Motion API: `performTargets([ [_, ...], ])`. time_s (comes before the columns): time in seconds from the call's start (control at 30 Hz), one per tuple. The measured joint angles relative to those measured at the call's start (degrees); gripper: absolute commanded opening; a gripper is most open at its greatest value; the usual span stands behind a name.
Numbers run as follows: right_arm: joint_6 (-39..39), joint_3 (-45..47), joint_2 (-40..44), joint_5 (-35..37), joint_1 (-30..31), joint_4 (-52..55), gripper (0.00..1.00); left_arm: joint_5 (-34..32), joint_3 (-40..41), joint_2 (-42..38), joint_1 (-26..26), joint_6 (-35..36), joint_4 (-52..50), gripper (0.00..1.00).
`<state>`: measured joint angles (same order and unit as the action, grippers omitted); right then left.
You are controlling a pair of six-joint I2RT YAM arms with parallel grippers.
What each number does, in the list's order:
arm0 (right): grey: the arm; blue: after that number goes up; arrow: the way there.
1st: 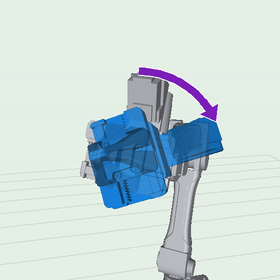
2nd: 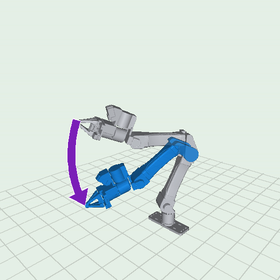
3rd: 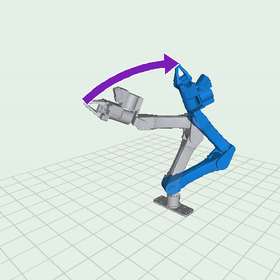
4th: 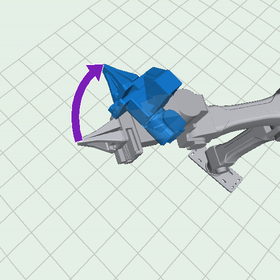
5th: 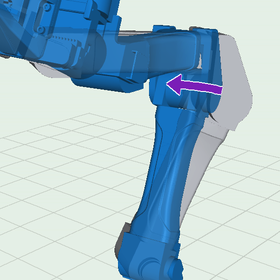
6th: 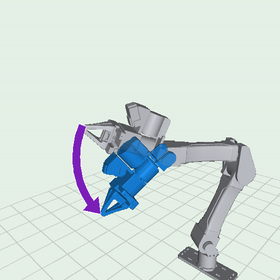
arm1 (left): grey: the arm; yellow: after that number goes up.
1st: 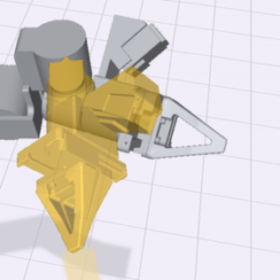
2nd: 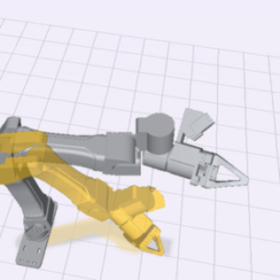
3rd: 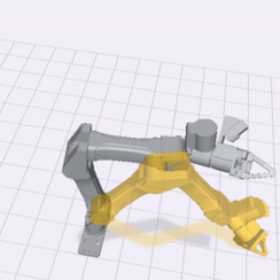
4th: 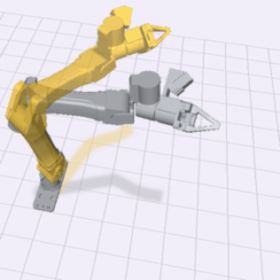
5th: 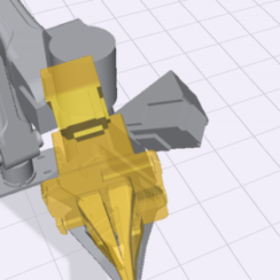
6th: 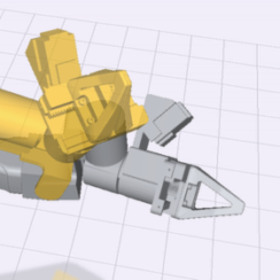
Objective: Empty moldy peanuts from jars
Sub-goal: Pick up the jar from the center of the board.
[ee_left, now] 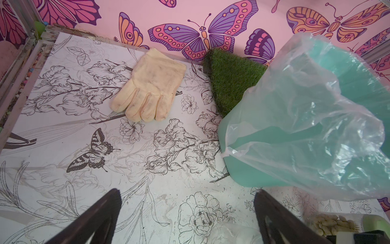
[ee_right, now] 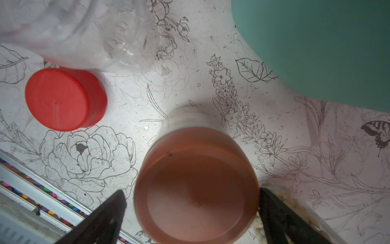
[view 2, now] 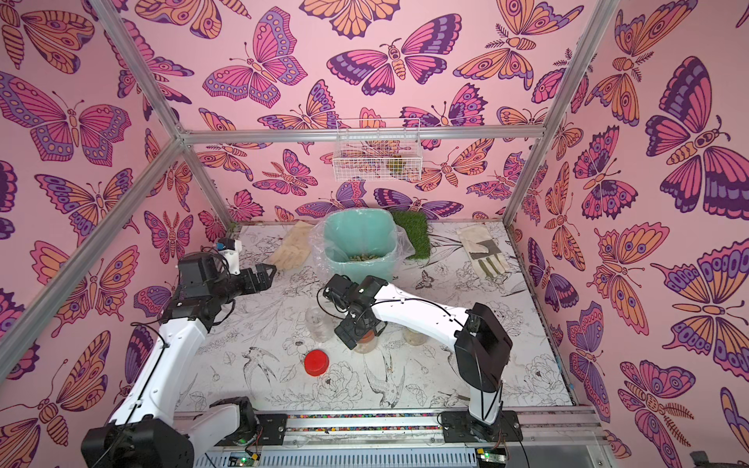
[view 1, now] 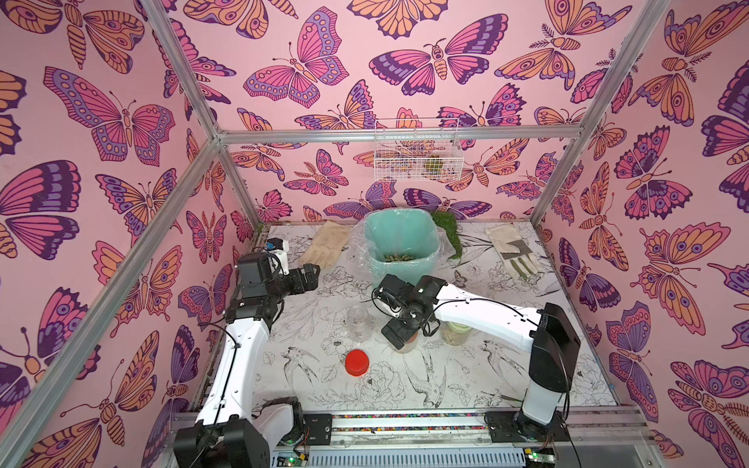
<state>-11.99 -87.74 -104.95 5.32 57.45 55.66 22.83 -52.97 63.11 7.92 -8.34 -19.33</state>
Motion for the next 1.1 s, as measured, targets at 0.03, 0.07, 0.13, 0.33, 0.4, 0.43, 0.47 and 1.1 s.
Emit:
performTargets([
  [0.03,-0.02,0.02,-0.44,-0.11,-0.02,0.0,0.92,0.17,0.0,0.0,0.0,0.04,0.0,1.0],
  [0.07,-0.02,0.0,-0.81,-0.31,-0.04,0.0,0.91,0.26,0.0,0.0,0.0,0.15,0.02,1.0],
  [0.13,-0.04,0.02,-1.51,-0.57,-0.04,0.02,0.87,0.44,0.0,0.02,0.0,0.26,0.0,1.0],
  [0.33,0.0,0.0,-1.53,-0.92,-0.04,0.02,0.53,1.64,0.0,0.11,0.0,0.42,0.0,1.0],
  [0.4,0.0,0.0,-1.42,-0.94,-0.04,0.02,0.28,2.14,0.0,0.11,0.0,0.59,0.0,1.0],
  [0.43,0.02,0.0,-1.33,-1.05,-0.07,0.04,0.11,2.69,-0.02,0.11,0.0,0.79,0.0,1.0],
  [0.47,0.09,0.0,-1.2,-1.31,-0.13,0.07,0.0,3.28,-0.02,0.11,0.0,1.01,0.0,1.0],
  [1.1,3.28,-5.03,20.74,-29.29,-20.39,-0.87,0.0,30.36,-10.71,0.11,-4.17,4.5,-2.4,1.0],
])
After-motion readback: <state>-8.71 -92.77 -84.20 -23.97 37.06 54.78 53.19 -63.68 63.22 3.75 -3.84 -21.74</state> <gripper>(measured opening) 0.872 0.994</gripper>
